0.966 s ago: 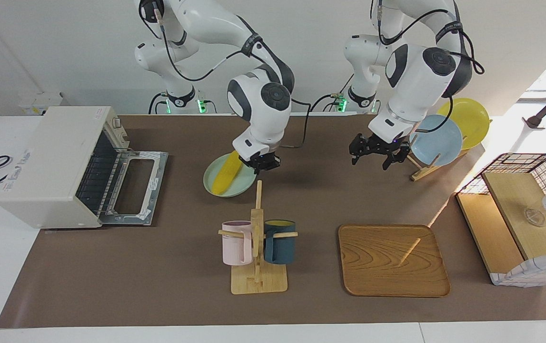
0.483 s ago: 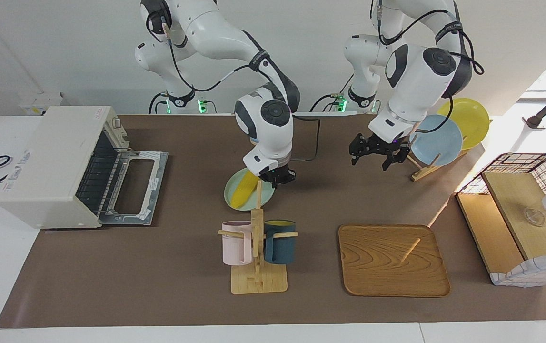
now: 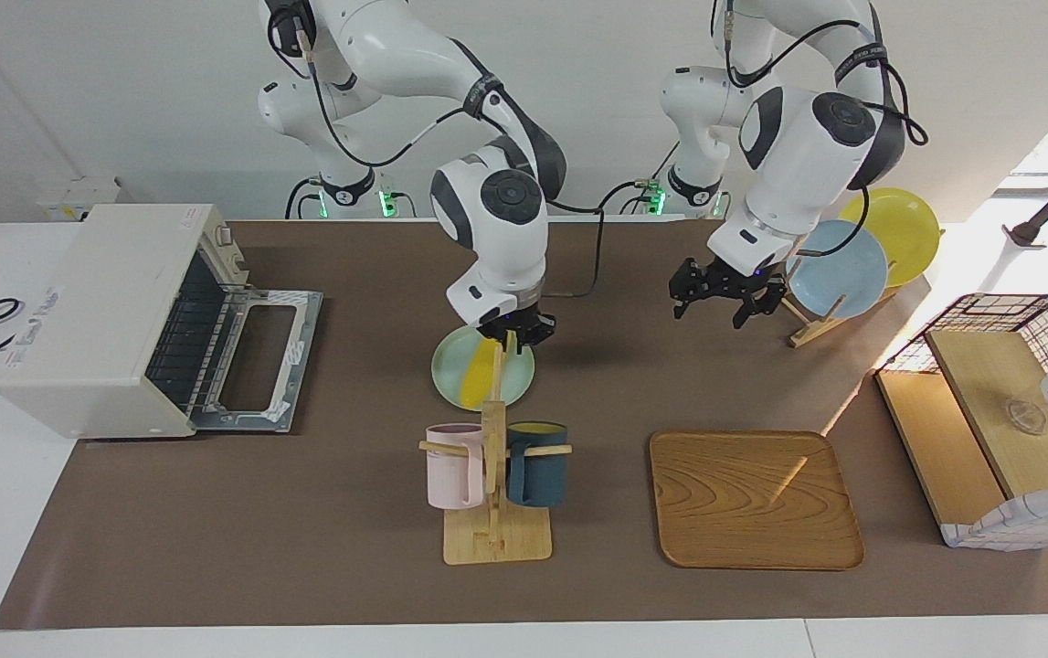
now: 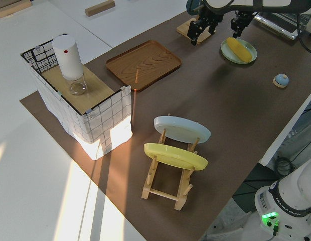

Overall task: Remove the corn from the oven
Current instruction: 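Pull the green plate out and set it on the table center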

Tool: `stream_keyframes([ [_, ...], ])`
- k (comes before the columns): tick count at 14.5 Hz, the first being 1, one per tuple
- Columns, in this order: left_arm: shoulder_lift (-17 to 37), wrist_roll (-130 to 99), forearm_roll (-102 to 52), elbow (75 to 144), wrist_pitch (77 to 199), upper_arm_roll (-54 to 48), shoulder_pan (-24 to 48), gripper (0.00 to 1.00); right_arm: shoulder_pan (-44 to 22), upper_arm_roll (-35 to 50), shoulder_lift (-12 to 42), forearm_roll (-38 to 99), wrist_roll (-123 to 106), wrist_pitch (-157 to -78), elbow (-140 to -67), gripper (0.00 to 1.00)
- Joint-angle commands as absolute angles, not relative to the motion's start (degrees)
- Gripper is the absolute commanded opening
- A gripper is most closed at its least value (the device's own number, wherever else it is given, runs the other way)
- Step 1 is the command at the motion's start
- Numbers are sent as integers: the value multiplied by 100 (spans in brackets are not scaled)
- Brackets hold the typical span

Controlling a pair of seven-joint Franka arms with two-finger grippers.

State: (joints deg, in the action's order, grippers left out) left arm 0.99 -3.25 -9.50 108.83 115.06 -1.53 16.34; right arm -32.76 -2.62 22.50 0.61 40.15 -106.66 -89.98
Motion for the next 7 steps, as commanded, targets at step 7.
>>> stream_keyframes([
  [7,947,-930,-1248,10276,12163,-97,2837,100,-1620,-211,1257,-589,3779,-11257,-11248,0],
])
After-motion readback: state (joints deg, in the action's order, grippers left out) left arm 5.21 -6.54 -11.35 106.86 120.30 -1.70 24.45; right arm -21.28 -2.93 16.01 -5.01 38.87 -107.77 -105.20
